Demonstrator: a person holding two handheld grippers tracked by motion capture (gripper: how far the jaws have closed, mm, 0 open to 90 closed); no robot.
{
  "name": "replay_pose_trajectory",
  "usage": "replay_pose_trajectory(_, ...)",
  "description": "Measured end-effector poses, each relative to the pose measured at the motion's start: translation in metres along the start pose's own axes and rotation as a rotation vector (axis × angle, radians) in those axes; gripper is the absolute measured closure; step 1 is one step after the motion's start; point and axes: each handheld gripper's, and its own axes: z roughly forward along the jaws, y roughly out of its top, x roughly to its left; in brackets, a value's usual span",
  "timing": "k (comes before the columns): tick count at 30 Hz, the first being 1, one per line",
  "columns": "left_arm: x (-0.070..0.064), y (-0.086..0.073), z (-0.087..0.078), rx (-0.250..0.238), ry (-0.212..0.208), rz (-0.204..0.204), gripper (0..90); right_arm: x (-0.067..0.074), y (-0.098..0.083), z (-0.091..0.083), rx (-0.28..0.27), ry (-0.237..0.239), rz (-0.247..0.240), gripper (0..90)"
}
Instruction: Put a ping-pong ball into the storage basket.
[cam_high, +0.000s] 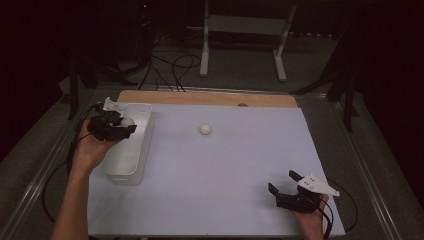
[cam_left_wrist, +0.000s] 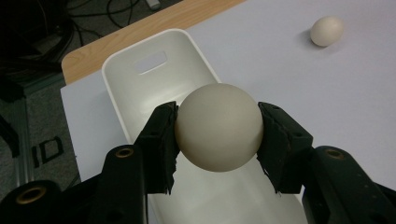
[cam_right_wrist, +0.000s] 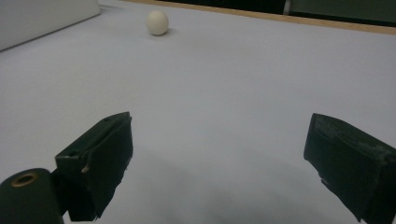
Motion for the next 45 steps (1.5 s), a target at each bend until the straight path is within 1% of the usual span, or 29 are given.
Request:
replay_pose_trajectory(6,0.001,-0.002,0.000,0.003,0.000,-0.001,50.8,0.000,0.000,0.000,-0.001,0.001,0.001,7.6)
replay_pose_trajectory(13,0.003,-0.006,0.003,0.009,-0.005,-0.014,50.7,0.000,0.000,0.000,-0.001,0.000,0.001,7.7)
replay_pose_trajectory(24,0.003,-0.009,0.003,0.005,-0.012,-0.026,50.4,0.000,0.000,0.000,-0.001,0.000,0.001,7.7)
replay_pose_trajectory(25,0.004,-0.010,0.003,-0.007,-0.019,-0.040,48.4,0.000,0.000,0.000,-0.001,0.000,0.001,7.6)
replay_pose_trajectory(26,0.004,-0.010,0.003,-0.007,-0.019,-0.040,42.5,0.000,0.000,0.000,-0.001,0.000,0.001,7.6)
replay_pose_trajectory(27,0.005,-0.011,0.003,-0.013,-0.033,-0.045,42.5,0.000,0.000,0.000,-0.001,-0.001,0.001,7.6)
replay_pose_trajectory(28,0.004,-0.012,0.003,-0.026,-0.024,-0.058,33.7,0.000,0.000,0.000,-0.002,-0.001,0.001,7.6)
replay_pose_trajectory(29,0.004,-0.012,0.004,-0.031,-0.004,-0.066,18.9,0.000,0.000,0.000,-0.002,-0.001,0.003,7.6)
replay_pose_trajectory(30,0.004,-0.012,0.004,-0.031,-0.004,-0.066,13.2,0.000,0.000,0.000,-0.002,-0.001,0.003,7.6)
replay_pose_trajectory(31,0.005,-0.012,0.003,-0.037,-0.010,-0.082,13.2,0.000,0.000,0.000,-0.002,0.000,0.003,7.6)
replay_pose_trajectory(32,0.005,-0.012,0.003,-0.038,-0.006,-0.084,7.5,0.000,0.000,0.000,0.000,-0.001,0.001,7.6)
replay_pose_trajectory(33,0.005,-0.012,0.003,-0.038,-0.006,-0.084,4.2,0.000,0.000,0.000,-0.001,0.000,0.000,7.6)
replay_pose_trajectory(34,0.005,-0.012,0.003,-0.036,-0.007,-0.084,4.2,0.000,0.000,0.000,-0.001,0.000,0.000,7.6)
replay_pose_trajectory(36,0.004,-0.012,0.004,-0.033,-0.008,-0.080,1.1,0.000,0.000,0.000,-0.001,0.000,0.000,7.6)
replay_pose_trajectory(45,0.001,-0.009,0.006,-0.049,-0.017,-0.078,0.4,-0.001,0.000,0.000,-0.001,-0.001,0.004,7.6)
